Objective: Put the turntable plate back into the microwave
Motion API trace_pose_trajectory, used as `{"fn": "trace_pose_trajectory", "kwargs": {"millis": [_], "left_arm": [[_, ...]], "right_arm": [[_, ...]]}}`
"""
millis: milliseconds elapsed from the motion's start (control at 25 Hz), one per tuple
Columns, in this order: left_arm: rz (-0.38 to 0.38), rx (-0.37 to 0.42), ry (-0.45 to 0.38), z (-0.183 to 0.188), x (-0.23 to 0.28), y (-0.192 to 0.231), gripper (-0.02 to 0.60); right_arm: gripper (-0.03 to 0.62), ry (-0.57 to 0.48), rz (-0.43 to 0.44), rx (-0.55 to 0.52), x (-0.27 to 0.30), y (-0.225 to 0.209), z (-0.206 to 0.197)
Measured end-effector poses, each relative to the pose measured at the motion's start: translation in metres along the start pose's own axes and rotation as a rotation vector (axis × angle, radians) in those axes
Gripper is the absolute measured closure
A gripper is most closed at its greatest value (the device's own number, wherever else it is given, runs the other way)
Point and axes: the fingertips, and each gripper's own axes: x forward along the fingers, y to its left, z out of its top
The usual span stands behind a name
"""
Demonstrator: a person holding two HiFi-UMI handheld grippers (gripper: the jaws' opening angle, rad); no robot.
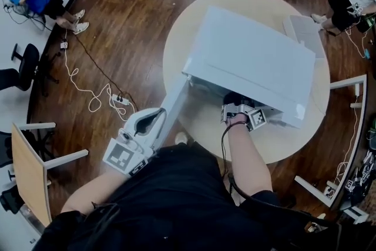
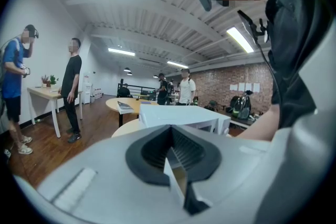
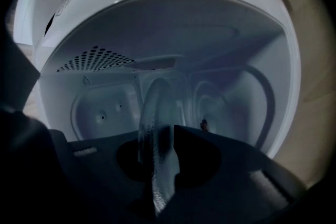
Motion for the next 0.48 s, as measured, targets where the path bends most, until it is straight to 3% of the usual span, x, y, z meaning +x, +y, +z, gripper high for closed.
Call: {"fn": "trace_pose_trajectory", "kwargs": {"millis": [160, 480], "left_arm": [[0.022, -0.085, -0.015, 0.012, 0.002, -0.003, 0.575], [0.023, -0.089, -0.023, 0.013, 0.002, -0.001, 0.575]], "right_arm": [[0.549, -0.014, -0.040, 0.018, 0.000, -0.013, 0.004], [0.549, -0.030, -0.035, -0.003, 0.013, 0.008, 0.001]]}}
